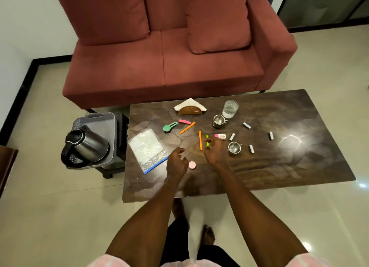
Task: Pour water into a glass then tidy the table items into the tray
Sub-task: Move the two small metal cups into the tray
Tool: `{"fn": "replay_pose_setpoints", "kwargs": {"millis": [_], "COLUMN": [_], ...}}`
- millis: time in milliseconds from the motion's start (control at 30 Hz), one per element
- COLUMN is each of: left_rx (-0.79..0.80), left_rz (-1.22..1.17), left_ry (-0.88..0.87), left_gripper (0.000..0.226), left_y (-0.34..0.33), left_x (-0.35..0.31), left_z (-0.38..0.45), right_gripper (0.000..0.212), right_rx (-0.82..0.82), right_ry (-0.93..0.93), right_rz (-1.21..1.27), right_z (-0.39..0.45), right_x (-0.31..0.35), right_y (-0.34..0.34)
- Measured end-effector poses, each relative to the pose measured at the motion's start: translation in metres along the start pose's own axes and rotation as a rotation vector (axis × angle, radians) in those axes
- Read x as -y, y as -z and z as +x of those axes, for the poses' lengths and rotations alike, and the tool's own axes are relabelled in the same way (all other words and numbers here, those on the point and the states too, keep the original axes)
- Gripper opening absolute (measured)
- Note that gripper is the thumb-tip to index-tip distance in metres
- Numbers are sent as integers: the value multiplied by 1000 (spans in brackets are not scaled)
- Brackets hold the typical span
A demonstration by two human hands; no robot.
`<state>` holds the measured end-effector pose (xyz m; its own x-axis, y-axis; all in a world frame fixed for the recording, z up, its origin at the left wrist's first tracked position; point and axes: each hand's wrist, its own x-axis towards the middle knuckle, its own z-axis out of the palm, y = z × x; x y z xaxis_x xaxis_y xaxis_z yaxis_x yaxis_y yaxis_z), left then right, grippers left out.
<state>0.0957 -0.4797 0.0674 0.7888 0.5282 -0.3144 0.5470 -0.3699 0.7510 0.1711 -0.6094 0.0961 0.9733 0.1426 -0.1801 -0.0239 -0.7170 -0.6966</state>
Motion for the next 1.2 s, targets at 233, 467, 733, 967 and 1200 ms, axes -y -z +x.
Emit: {"fn": "replay_pose_setpoints", "kwargs": {"millis": [233, 467, 733, 967, 1200], "left_rx": [-58, -40, 36, 106, 185], "left_rz": [18, 40, 34, 64, 121], "left_ry": [-50, -78, -139, -156, -176], "left_gripper": [37, 38, 39, 36, 33], "left_y": [9, 0, -22, -25, -42], "left_x": [-20, -41, -65, -63, -58], "left_z": [-49, -52, -9, 35, 74], "right_gripper": [41, 45, 43, 43, 29], "right_rx": [24, 29, -16, -29, -96], "right_ry": [13, -15, -91, -138, -263], "right_rz": [-33, -35, -15, -65, -78], "right_z": [-44, -57, -22, 14, 33], "right_x": [-3, -13, -24, -20, -36], "right_y": [30, 40, 45, 25, 21]}}
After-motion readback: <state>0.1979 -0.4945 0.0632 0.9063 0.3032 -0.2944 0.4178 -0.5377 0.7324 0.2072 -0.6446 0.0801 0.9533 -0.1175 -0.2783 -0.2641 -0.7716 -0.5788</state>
